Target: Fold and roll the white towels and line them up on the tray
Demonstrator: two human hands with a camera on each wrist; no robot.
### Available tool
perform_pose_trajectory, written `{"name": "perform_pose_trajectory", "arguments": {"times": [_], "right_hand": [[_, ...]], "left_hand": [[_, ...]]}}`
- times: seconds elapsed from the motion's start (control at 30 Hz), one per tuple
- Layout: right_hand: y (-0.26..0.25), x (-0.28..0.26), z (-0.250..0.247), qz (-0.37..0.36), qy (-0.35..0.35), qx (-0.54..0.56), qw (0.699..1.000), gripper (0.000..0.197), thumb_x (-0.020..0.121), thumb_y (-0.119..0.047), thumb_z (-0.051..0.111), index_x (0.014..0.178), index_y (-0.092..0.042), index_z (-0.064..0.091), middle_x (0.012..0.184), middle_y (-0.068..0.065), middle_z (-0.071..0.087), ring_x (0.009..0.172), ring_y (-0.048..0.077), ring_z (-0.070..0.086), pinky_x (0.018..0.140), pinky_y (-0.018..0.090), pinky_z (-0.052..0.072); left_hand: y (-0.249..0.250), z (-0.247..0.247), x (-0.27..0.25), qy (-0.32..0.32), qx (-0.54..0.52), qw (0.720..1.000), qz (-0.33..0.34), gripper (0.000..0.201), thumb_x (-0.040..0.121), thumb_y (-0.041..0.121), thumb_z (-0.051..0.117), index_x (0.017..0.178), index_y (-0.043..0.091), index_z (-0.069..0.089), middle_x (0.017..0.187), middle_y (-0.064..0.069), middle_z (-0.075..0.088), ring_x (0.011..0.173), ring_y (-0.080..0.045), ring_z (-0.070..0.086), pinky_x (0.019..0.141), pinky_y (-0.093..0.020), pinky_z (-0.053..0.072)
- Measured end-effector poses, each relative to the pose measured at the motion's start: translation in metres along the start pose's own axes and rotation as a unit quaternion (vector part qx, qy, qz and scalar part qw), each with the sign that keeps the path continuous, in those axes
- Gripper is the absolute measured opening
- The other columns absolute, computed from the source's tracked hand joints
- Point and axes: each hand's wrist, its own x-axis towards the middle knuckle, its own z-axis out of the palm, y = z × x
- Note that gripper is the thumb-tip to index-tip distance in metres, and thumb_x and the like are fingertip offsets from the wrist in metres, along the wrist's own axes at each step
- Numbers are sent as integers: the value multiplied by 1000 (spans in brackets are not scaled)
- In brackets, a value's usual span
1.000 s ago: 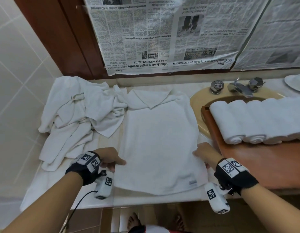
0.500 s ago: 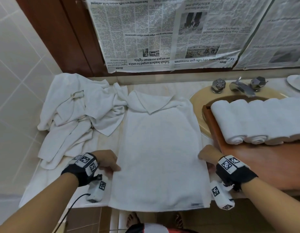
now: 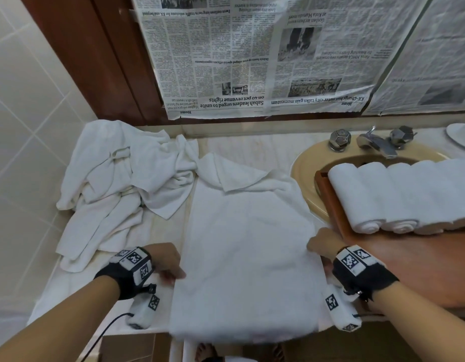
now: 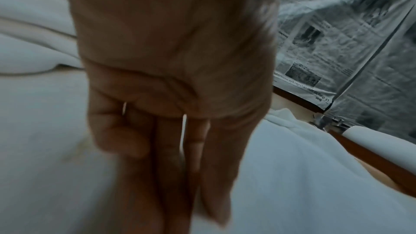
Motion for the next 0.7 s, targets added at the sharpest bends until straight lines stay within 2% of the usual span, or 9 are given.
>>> {"name": "perform_pose_trajectory", "arguments": {"times": [0.07,0.13,0.23,0.33,0.4,0.47,0.5,0.6,0.7], "right_hand": [[-3,1,-1,-2,44,-6,999,26,90,-21,59,106,0,55,89,10,56,88,28,58,69,27,43],[-10,5,-2,5,68,14,998,34,90,-24,59,112,2,56,96,11,56,87,28,55,72,27,40],[-18,6,-3,-21,86,-18,996,33,96,-19,50,120,2,55,121,17,57,112,31,55,88,31,41],[-13,12,2,-35,40,-52,997,31,97,-13,40,120,-1,58,128,17,54,120,32,52,96,33,42],[-8,14,1,-8,18,-36,999,15,91,-14,48,98,-5,57,108,11,58,108,30,58,82,29,46],[-4,19,0,-18,24,-55,998,14,84,-17,57,89,-5,52,96,8,58,97,28,60,72,27,44],[-5,20,1,-23,25,-42,999,24,83,-21,61,98,-4,53,104,9,58,99,28,59,75,27,44],[-14,22,6,-44,58,5,997,58,86,-31,65,133,-4,44,133,13,52,121,30,51,90,30,39],[-22,20,11,-68,72,-11,995,49,90,-26,59,132,-5,48,134,13,52,122,30,50,85,27,36]], "left_hand": [[3,-1,-1,11,-67,998,-14,38,88,37,69,63,14,51,59,4,63,49,-9,55,43,-16,35],[10,-6,8,106,-73,992,-7,46,89,50,61,63,14,48,66,1,58,63,-15,56,56,-20,40],[23,-14,21,232,-102,967,18,41,89,46,58,65,16,47,79,-4,59,82,-23,58,70,-28,42],[26,-18,16,189,-55,980,10,33,90,36,60,86,4,63,107,-15,66,101,-28,62,82,-32,48],[18,-13,9,102,-8,995,-10,43,90,35,64,104,-6,66,113,-18,66,99,-25,63,79,-26,49],[6,-7,11,13,-7,999,-34,36,85,29,72,96,-5,68,102,-16,71,80,-19,64,75,-23,51],[2,-6,12,-8,-22,999,-29,29,82,27,76,85,-1,68,96,-15,73,72,-19,65,76,-25,53],[5,-8,22,89,-79,993,-28,40,77,45,76,79,8,63,83,-6,70,71,-19,64,68,-26,51],[20,-13,25,225,-93,970,-6,43,81,51,66,68,14,48,76,-2,55,76,-21,56,58,-27,38]]}}
